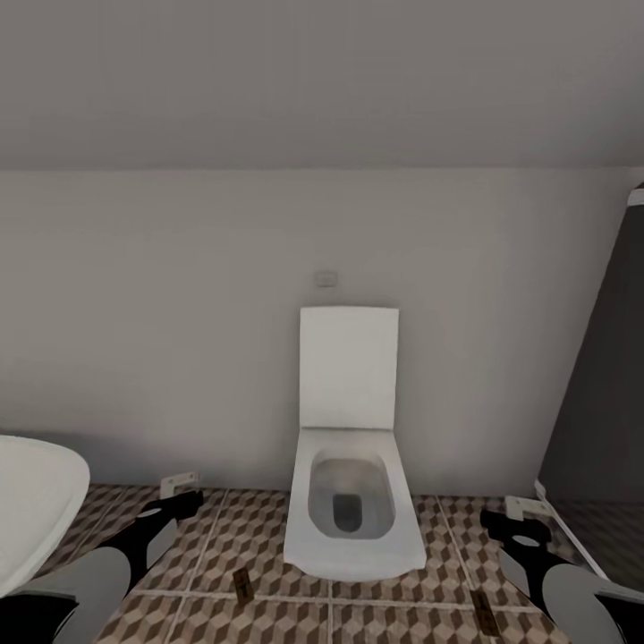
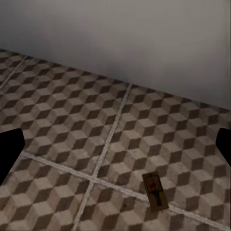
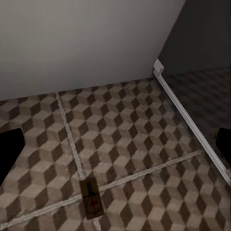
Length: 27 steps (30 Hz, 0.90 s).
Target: Take the four mousetraps from the cabinet in the bathroom and place them on the bathroom floor. Make sure all four end up on the same floor surface, and ensure that at least two of them are either under or directly next to the same bathroom sink.
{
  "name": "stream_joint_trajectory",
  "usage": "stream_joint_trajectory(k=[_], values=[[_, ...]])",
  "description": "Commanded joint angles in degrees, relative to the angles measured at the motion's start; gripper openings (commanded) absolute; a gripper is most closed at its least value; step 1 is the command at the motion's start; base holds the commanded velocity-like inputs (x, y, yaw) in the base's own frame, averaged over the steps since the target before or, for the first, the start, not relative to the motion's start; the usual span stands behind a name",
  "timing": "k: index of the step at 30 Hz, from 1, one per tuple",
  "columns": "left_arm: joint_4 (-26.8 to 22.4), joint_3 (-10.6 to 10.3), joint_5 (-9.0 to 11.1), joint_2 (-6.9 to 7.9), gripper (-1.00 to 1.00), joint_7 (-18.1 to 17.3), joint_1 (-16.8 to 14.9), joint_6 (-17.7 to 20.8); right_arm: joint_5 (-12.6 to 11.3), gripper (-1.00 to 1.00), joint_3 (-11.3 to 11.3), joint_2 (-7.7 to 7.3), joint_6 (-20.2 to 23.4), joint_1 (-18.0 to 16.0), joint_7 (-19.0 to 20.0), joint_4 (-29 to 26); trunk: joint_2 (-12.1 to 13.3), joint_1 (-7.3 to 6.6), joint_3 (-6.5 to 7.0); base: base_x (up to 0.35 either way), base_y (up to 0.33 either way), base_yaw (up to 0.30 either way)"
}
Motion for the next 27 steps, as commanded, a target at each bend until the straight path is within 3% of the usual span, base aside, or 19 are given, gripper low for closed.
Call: stream_joint_trajectory(k=[1, 16, 27], values=[[0.20, -0.49, 0.52, -0.05, 1.00, 0.20, -0.03, -0.18, 0.32, 1.00, -0.45, 0.06, -0.30, -0.03, -0.33, 0.13, 0.39, -0.24, 0.12, 0.000, 0.000, 0.000], [2.13, -0.50, 0.41, -0.66, 1.00, -0.33, -0.03, -3.75, 0.54, 1.00, -0.44, 0.44, -0.06, 0.05, -0.65, 0.88, 6.40, -3.53, 2.82, 0.000, 0.000, 0.000], [2.43, -0.56, 0.24, -1.93, 1.00, -1.03, -0.03, -4.67, 0.65, 1.00, -0.40, 1.13, -0.04, 1.10, -0.71, 0.96, 10.82, -5.95, 4.79, 0.000, 0.000, 0.000]])
